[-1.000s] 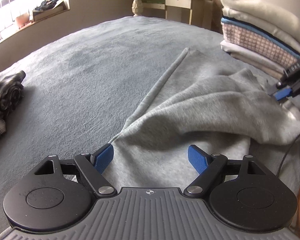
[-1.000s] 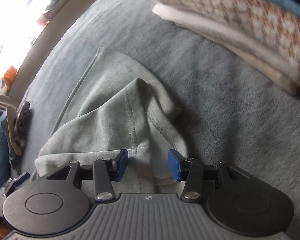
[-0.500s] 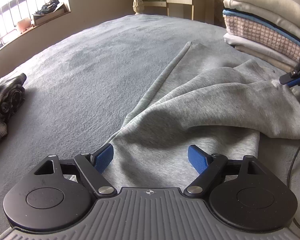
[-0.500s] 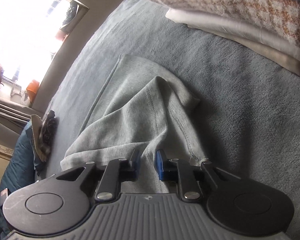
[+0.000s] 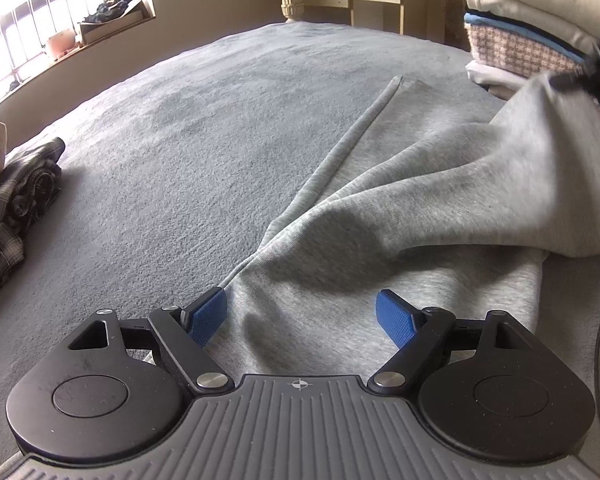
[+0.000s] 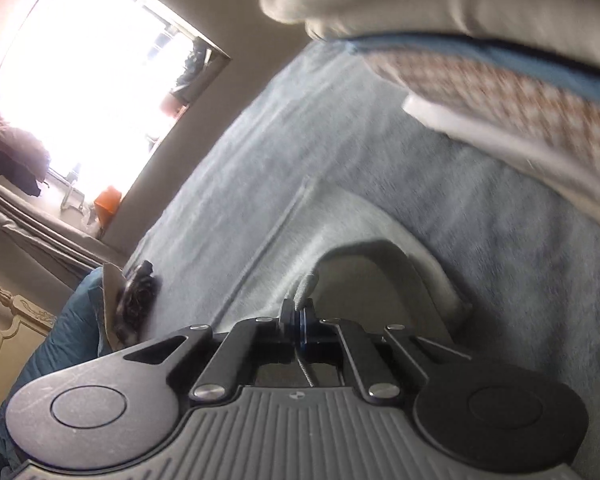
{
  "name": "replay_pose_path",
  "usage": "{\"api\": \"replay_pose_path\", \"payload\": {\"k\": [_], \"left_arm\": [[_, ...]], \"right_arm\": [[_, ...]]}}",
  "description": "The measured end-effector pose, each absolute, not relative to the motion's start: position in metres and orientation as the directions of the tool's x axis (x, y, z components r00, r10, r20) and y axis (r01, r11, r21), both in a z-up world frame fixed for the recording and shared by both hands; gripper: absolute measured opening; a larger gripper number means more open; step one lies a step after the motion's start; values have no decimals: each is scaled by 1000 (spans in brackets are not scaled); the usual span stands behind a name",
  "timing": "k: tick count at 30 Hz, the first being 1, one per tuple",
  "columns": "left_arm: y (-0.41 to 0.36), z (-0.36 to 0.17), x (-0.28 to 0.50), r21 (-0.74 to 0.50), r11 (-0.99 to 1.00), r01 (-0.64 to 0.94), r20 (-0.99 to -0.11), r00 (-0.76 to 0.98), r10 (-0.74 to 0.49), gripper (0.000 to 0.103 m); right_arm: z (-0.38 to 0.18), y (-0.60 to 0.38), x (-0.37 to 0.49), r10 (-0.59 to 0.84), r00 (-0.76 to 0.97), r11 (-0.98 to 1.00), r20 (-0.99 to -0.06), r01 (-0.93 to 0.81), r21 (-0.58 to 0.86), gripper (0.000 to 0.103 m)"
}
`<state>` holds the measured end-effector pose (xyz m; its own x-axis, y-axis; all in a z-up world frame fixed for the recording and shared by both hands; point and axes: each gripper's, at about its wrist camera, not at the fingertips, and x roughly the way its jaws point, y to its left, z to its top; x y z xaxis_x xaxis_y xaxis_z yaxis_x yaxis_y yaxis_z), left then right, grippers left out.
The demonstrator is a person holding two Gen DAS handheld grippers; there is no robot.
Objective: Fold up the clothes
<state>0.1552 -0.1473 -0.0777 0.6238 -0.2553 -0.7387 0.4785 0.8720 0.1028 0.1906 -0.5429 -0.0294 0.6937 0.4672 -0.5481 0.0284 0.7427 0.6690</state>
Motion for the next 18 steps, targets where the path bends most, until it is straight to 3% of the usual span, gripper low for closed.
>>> {"api": "replay_pose_path", "payload": {"k": [7,13,18], "left_arm": [[-145,-79,161,88,885,457,-738,627,-250,83],[-145,-82,163,89,886,454,-736,630,-248,83],[-144,-81,165,95,890,446,-732,637,-241,83]], "right_arm": [[11,-530,271,443,723,825,-531,-97,556,1],[-3,-510,331,403,681,892,-612,-142,430,1],[-12,-496,352,405,672,897,-620,-162,410,1]]}}
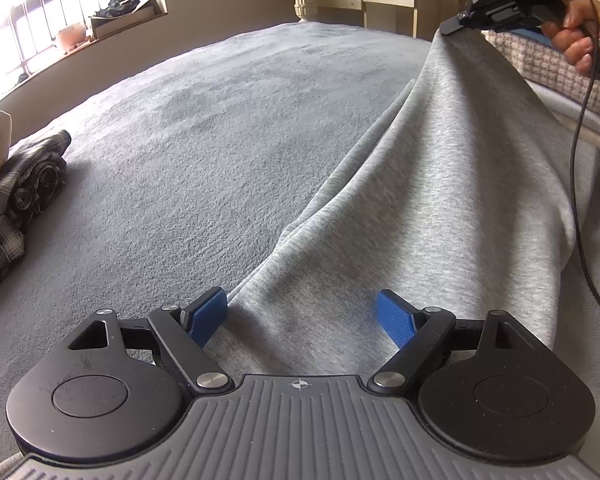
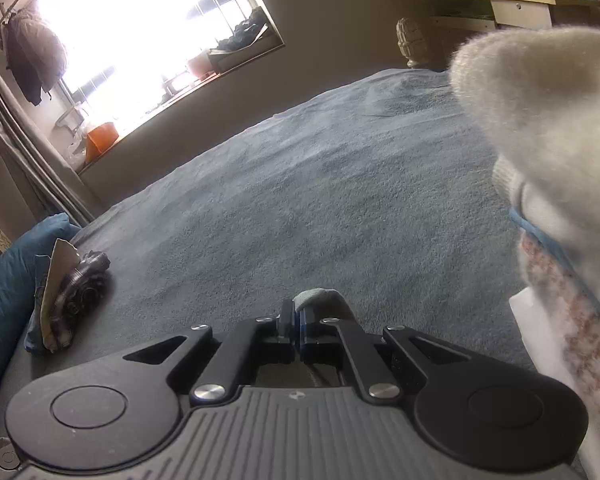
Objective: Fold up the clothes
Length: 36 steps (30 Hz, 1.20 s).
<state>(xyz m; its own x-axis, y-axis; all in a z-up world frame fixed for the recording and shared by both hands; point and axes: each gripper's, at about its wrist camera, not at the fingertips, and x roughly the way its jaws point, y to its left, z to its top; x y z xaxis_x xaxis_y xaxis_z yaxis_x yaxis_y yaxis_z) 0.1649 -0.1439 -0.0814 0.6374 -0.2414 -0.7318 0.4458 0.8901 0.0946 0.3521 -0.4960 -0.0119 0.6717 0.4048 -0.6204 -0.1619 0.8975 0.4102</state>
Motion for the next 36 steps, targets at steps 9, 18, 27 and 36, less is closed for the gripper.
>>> {"api": "replay_pose_path", "payload": {"k": [9,18,27,36], "left_arm": [[-132,-74,180,47,910,411,-699,664,-264,67],[-136,-88,190,42,893,448,-709,643,-290,41],[-141,-88,186,64,885,462,-688,663,-296,12],[-136,-73,186,66,896,440,-650,700,-296,5]], "right_arm": [[-5,-502,346,423,729,865,-538,-147,481,1],[-24,-498,365,418,727,861,-545,-125,493,1],[-60,-493,387,405,694,877,-596,-110,468,1],[-60,-506,375,436,723,848,-536,-129,515,1]]}}
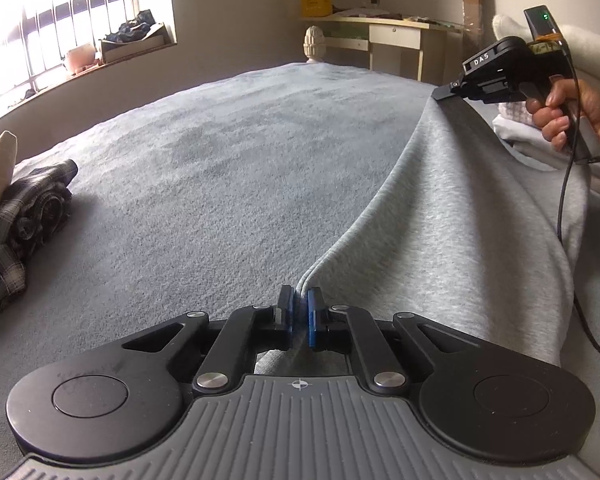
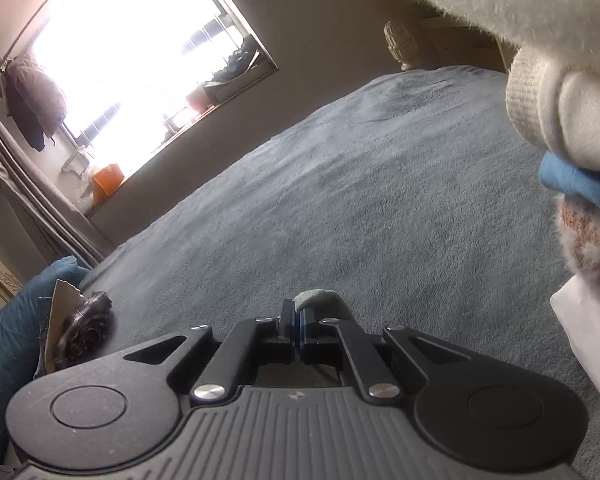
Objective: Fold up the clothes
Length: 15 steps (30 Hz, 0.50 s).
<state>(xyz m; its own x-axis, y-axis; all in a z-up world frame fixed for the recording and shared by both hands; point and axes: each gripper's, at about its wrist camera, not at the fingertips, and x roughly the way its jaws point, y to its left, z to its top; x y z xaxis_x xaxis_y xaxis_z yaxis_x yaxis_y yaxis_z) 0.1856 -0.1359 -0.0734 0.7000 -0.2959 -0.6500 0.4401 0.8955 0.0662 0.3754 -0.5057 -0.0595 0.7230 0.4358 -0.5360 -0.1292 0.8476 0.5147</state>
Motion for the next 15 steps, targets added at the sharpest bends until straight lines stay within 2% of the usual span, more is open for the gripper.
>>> {"api": "replay_pose_path", "payload": {"k": [5,9,15], "left_arm": [[-140,-88,194,68,906,418,-671,691,-269,5],[-141,-85,193,93,906,413,-666,702,-252,5],[-145,-94,196,122,903,412,-680,698,-226,5]], "right_arm": [[-90,-503,390,409,675,871,-614,-87,484,1],[-92,-502,391,409,680,872,-608,-95,481,1],[-105,-494,404,361,635,913,-683,-92,397,2]]}}
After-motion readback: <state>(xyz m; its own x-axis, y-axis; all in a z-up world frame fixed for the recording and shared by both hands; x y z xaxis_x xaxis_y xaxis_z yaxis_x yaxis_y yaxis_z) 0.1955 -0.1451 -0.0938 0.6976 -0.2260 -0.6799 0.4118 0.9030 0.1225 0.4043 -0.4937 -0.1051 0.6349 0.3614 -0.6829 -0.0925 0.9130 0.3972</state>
